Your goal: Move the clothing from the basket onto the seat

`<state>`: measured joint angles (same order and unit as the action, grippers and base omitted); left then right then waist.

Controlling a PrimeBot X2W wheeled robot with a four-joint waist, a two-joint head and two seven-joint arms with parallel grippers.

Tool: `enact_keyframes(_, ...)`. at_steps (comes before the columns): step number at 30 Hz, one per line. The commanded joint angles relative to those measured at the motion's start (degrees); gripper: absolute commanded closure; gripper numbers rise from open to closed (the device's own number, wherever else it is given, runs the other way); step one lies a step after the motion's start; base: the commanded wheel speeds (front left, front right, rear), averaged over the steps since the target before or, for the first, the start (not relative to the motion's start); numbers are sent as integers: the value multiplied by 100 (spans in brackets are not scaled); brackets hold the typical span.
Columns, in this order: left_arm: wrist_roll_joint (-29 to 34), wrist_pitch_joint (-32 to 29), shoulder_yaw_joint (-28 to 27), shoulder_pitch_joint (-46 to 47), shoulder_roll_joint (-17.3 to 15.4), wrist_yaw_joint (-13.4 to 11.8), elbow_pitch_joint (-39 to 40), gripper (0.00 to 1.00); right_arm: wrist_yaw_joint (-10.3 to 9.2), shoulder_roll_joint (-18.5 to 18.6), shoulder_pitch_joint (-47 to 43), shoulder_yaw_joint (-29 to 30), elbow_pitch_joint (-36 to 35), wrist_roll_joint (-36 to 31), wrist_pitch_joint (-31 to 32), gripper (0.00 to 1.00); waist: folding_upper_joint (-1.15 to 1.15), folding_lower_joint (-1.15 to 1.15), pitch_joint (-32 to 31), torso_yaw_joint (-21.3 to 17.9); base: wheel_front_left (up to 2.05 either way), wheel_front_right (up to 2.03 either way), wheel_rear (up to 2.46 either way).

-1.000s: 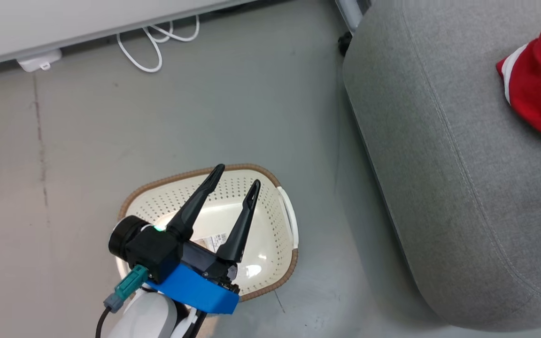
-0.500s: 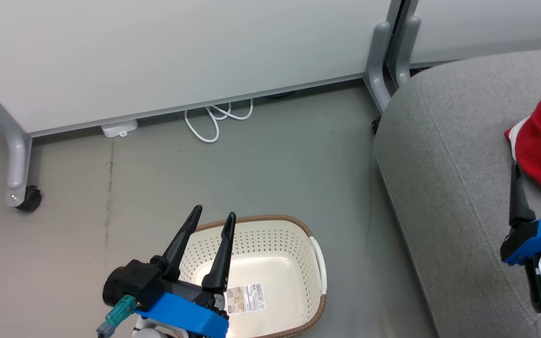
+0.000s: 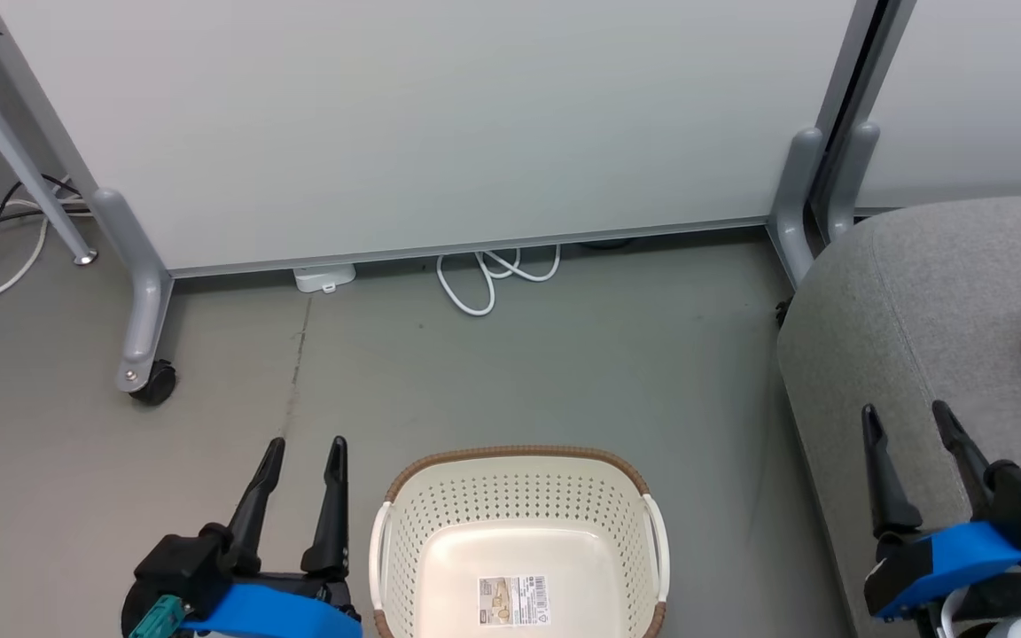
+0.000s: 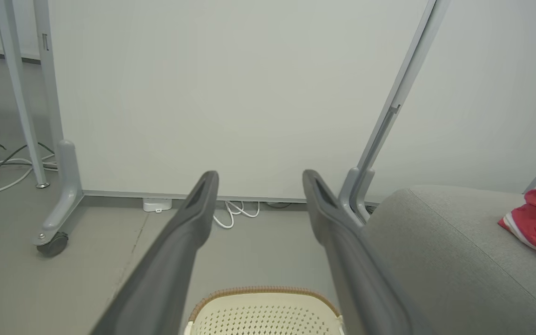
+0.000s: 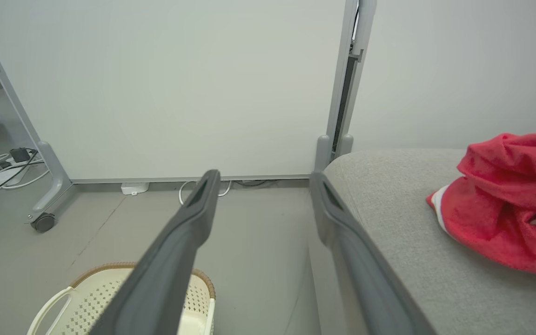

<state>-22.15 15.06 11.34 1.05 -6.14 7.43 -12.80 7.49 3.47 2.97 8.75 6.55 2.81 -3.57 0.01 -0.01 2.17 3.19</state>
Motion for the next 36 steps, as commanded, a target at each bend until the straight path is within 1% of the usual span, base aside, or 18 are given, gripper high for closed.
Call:
enact_keyframes(1, 31, 16, -82, -58, 17, 6, -16, 0, 1, -27, -113, -31, -71, 51, 11, 0, -1, 1, -49, 54, 0, 0, 0)
enact_keyframes(7, 71, 17, -433, -222, 49, 6, -78, 0, 1, -57, -358, -262, -160, 231, 9, 0, -1, 1, -168, 91, 0, 0, 0)
enact_keyframes(11, 116, 17, -496, -295, 37, 6, -91, 0, 1, -60, -406, -340, -109, 344, -13, 0, -1, 1, -220, 72, 0, 0, 0)
enact_keyframes(34, -45, 17, -353, -306, -56, 6, -260, 0, 1, -62, -416, -461, 277, 517, -212, 0, -1, 1, -306, 83, 0, 0, 0)
enact_keyframes(35, -33, -1, -350, -302, -37, 0, -258, 100, 0, -52, -382, -457, 279, 490, -189, 100, -1, 1, -307, 83, 0, 0, 0)
enact_keyframes(36, -44, -8, -346, -311, -25, 0, -298, 100, 0, -53, -382, -455, 332, 495, -182, 100, -1, 1, -307, 83, 0, 0, 0)
